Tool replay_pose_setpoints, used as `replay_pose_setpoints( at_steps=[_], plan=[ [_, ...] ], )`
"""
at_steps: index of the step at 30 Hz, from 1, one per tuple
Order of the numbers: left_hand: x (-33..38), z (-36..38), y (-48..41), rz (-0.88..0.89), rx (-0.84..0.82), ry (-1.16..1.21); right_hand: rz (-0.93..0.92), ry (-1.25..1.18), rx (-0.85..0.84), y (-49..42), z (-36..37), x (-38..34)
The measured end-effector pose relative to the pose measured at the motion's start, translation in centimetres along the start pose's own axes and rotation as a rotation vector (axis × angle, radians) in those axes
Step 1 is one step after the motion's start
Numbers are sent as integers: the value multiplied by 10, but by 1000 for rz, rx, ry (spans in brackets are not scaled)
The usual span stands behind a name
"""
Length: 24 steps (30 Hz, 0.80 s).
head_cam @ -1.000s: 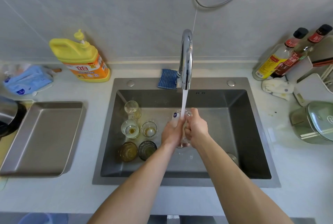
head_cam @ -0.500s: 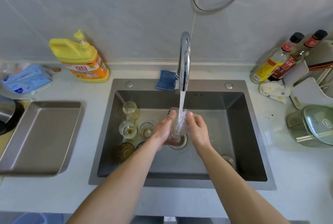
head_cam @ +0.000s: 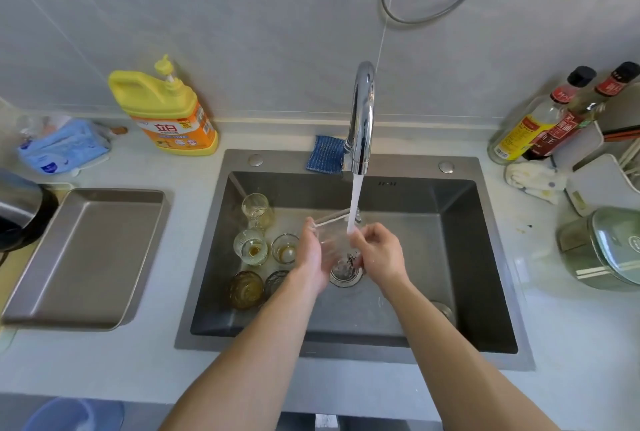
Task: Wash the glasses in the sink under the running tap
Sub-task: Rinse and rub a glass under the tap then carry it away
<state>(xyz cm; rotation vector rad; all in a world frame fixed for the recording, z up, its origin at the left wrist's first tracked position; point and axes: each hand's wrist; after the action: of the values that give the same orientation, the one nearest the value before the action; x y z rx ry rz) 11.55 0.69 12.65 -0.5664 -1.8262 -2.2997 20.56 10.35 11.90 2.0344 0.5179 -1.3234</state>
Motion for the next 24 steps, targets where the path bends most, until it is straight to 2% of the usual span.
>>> replay_pose_setpoints(
  at_steps=[3, 5, 7, 9, 11, 12, 13, 16, 20, 21, 22, 24],
  plan=[
    [-2, -4, -11, -10, -11, -26, 34, -9, -157, 5, -5, -6],
    [-4, -2, -9, 40, -18, -97, 80, -26, -330, 5, -6, -11],
    [-3, -1, -11, 72, -16, -120, 59, 71, -537, 0, -9, -13],
    [4, 0, -9, 57, -57, -106, -101, 465, -695, -6, -16, -14],
    [10, 2, -5, 19, -67, -100, -253, 887, -671, -17, -20, -8],
    [12, 3, -5, 7, -57, -101, -271, 914, -643, -19, -19, -9],
    [14, 3, -8, 1, -37, -113, -238, 800, -637, -18, -17, -11],
    [16, 5, -7, -23, -84, -116, -51, 214, -607, -15, -13, -20],
    [12, 2, -4, -15, -143, -84, 75, -262, -558, -6, -8, -23],
    [11, 1, -5, -12, -131, -74, 77, -254, -555, -6, -8, -23],
    [12, 0, -5, -20, -110, -64, 39, -125, -545, -8, -8, -20],
    [16, -1, -3, -58, -74, -43, -150, 423, -602, -14, -11, -15]
  ],
)
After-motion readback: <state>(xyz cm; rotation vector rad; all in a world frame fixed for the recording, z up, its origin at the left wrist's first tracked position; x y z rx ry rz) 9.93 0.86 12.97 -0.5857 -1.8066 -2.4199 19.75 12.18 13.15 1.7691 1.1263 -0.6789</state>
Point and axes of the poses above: each hand's wrist, its own y-axis away from the middle knuckle, its own z-axis out of the palm, x = y × z, and after that the axes turned 8 degrees about -z, right-handed
